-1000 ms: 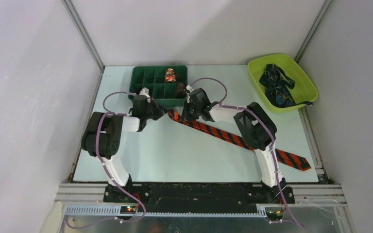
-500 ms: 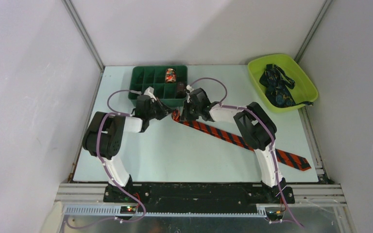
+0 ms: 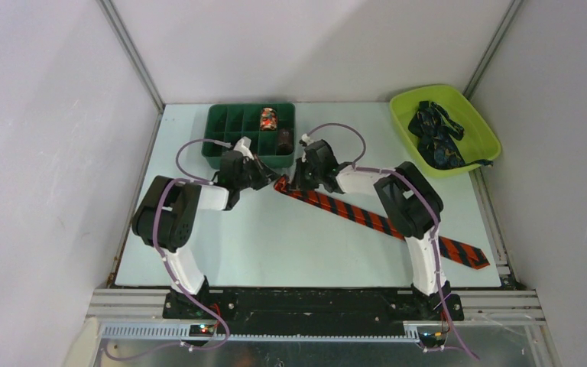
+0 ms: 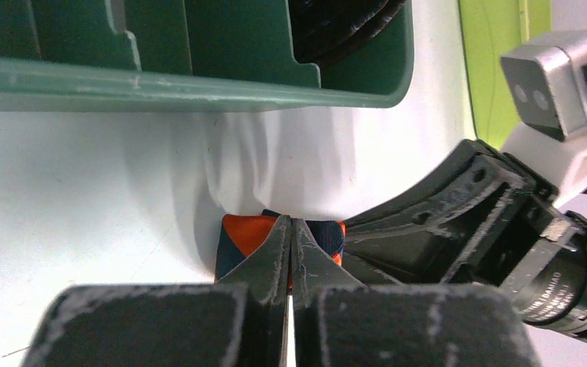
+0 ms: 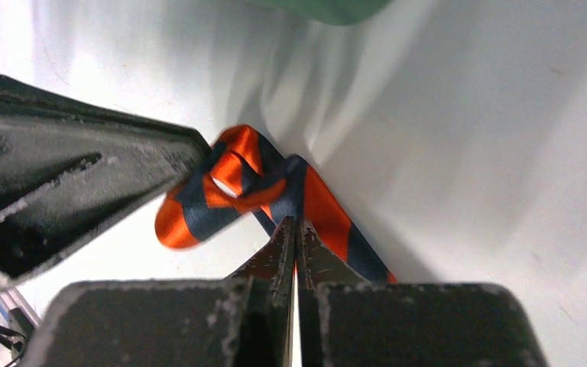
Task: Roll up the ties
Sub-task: Roll the tie at the center of the board.
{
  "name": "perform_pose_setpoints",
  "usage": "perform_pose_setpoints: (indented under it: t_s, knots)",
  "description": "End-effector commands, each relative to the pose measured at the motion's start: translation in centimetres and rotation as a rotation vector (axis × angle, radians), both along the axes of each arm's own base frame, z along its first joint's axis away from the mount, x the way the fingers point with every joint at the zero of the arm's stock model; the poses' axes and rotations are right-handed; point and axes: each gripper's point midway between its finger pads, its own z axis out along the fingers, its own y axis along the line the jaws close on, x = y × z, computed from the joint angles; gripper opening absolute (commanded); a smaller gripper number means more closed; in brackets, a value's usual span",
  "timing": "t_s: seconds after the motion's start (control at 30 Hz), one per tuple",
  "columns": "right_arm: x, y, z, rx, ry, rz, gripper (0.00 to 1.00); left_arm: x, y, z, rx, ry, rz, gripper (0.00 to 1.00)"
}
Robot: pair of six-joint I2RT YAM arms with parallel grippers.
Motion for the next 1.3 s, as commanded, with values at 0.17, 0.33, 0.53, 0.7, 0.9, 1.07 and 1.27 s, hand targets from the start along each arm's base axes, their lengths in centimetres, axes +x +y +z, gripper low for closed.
perform_pose_setpoints:
  t_s: [0.17,0.33,0.53,0.7,0.9,1.07,1.27]
  knots:
    - [1.6,-3.6,7.2,0.021,-0.15,-0.114,0.01,-0.2,-1.2,1.0,0.008,-0.059,-0.057,0.0]
    - [1.2,-3.9,7.1,0.024,-0.125,-0.113,0.01,-0.2,-1.4,1.1,0.007,-0.062,-0.059,0.0]
    - [-0.2,-5.1,5.5,-0.055,-0.047,-0.142,0.0,-0.1,-1.4,1.5,0.01,-0.068,-0.059,0.0]
    - [-1.2,-5.8,4.5,-0.088,-0.013,-0.146,0.0,0.0,-1.4,1.6,0.007,-0.069,-0.058,0.0]
    - [-1.8,-5.7,3.2,-0.106,0.021,-0.132,0.0,0.0,-1.4,1.6,0.01,-0.07,-0.058,0.0]
    - [-2.2,-5.6,2.2,-0.123,0.043,-0.125,0.0,-0.1,-1.4,1.7,0.009,-0.071,-0.058,0.0]
    - [-2.5,-5.5,1.2,-0.133,0.061,-0.119,0.0,0.0,-1.4,1.8,0.007,-0.074,-0.057,0.0]
